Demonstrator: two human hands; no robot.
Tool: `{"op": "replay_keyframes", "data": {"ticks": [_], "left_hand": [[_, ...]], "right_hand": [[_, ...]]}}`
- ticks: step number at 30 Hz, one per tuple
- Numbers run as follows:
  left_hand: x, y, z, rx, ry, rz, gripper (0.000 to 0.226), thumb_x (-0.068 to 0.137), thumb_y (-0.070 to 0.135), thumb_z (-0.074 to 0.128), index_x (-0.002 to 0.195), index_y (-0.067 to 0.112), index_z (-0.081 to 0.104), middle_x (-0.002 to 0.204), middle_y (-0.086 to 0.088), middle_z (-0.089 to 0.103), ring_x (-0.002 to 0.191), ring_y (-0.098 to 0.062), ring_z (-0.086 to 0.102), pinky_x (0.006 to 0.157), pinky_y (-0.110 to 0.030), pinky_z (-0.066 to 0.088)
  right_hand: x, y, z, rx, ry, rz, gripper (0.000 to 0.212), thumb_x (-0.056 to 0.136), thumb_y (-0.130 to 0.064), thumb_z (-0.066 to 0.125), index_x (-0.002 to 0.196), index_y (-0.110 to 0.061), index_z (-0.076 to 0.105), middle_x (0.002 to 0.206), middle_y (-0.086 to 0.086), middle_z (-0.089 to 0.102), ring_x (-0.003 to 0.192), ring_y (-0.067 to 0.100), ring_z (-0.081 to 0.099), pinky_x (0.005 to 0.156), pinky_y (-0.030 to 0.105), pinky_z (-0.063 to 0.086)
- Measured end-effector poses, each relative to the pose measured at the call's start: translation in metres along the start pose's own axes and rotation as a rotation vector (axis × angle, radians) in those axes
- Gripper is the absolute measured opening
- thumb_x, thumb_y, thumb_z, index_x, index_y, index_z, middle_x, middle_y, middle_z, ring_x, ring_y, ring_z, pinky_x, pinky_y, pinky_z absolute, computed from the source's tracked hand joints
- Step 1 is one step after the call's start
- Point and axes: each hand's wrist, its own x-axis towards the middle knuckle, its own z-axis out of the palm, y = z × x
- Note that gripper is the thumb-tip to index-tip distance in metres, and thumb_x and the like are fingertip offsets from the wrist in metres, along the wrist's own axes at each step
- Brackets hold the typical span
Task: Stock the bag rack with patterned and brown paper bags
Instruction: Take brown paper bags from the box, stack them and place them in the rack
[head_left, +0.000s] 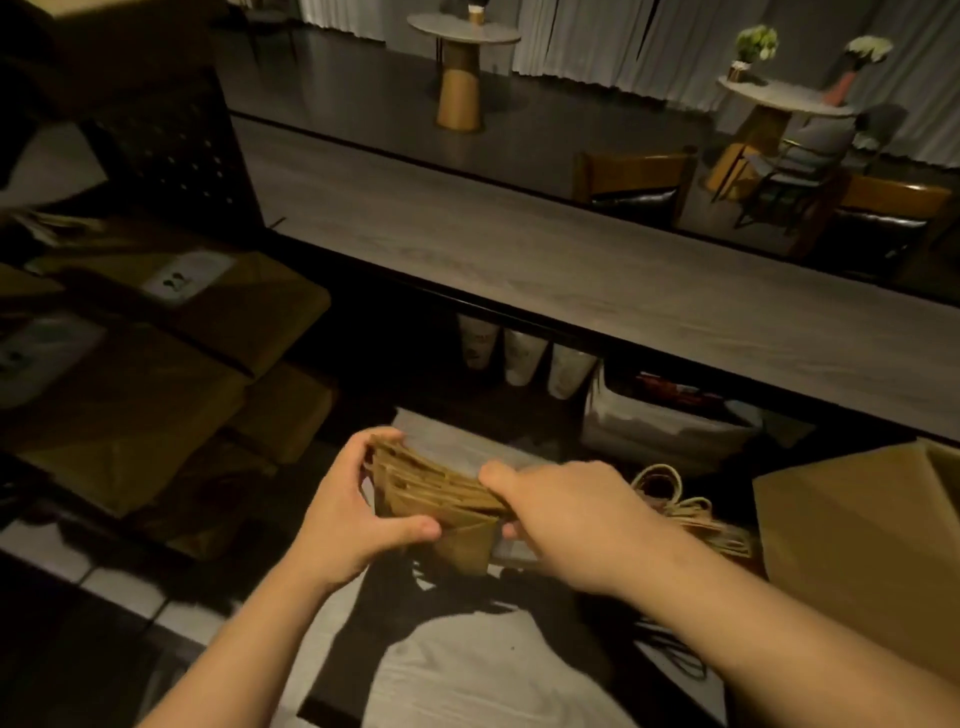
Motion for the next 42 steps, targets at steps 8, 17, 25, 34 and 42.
{"op": "replay_keyframes", "data": {"ticks": [8, 17, 25, 34, 42], "left_hand": [[-0.044, -0.084, -0.014, 0.115, -0.145, -0.299, 0.066, 0.042, 0.051, 0.102, 0.097, 0.034, 0.071, 0.095, -0.004, 0.08, 0.091, -0.023, 0.077, 0.087, -0.042, 0.061], [-0.038, -0.104, -0.038, 0.08, -0.076, -0.289, 0.064, 0.033, 0.045, 0.101, 0.087, 0.025, 0.074, 0.084, -0.006, 0.078, 0.076, -0.014, 0.074, 0.072, -0.022, 0.058], [-0.033, -0.117, -0.04, 0.005, -0.127, -0.314, 0.069, 0.034, 0.047, 0.103, 0.091, 0.025, 0.072, 0.092, -0.013, 0.079, 0.086, -0.029, 0.076, 0.08, -0.036, 0.061], [-0.042, -0.122, -0.036, 0.021, -0.162, -0.231, 0.077, 0.036, 0.032, 0.107, 0.096, 0.012, 0.062, 0.088, -0.015, 0.078, 0.079, -0.024, 0.074, 0.072, -0.029, 0.059], [-0.048, -0.111, -0.049, 0.069, -0.136, -0.236, 0.061, 0.044, 0.034, 0.106, 0.089, 0.026, 0.065, 0.089, -0.015, 0.078, 0.079, -0.03, 0.073, 0.071, -0.049, 0.058]], "right_hand": [[0.039, -0.038, 0.121, 0.145, -0.103, 0.11, 0.03, 0.101, -0.034, 0.057, 0.125, -0.02, 0.047, 0.124, 0.01, 0.064, 0.112, 0.034, 0.062, 0.089, 0.047, 0.05], [-0.033, 0.053, 0.134, 0.223, -0.151, 0.52, 0.069, 0.068, -0.08, 0.065, 0.129, -0.048, 0.054, 0.133, -0.024, 0.053, 0.132, 0.01, 0.044, 0.116, 0.044, 0.034], [-0.048, 0.037, 0.19, 1.091, 0.35, 0.832, 0.119, 0.054, -0.016, 0.103, 0.141, -0.052, 0.03, 0.156, -0.033, 0.0, 0.143, 0.013, 0.032, 0.11, 0.022, 0.037], [-0.04, 0.046, 0.196, 0.743, 0.093, 0.64, 0.093, 0.052, -0.067, 0.089, 0.132, -0.054, 0.043, 0.132, -0.025, 0.029, 0.127, 0.005, 0.032, 0.113, 0.033, 0.037], [-0.039, 0.035, 0.195, 0.819, 0.196, 0.561, 0.074, 0.055, -0.069, 0.084, 0.118, -0.062, 0.045, 0.138, -0.02, 0.041, 0.131, 0.006, 0.043, 0.11, 0.024, 0.039]]}}
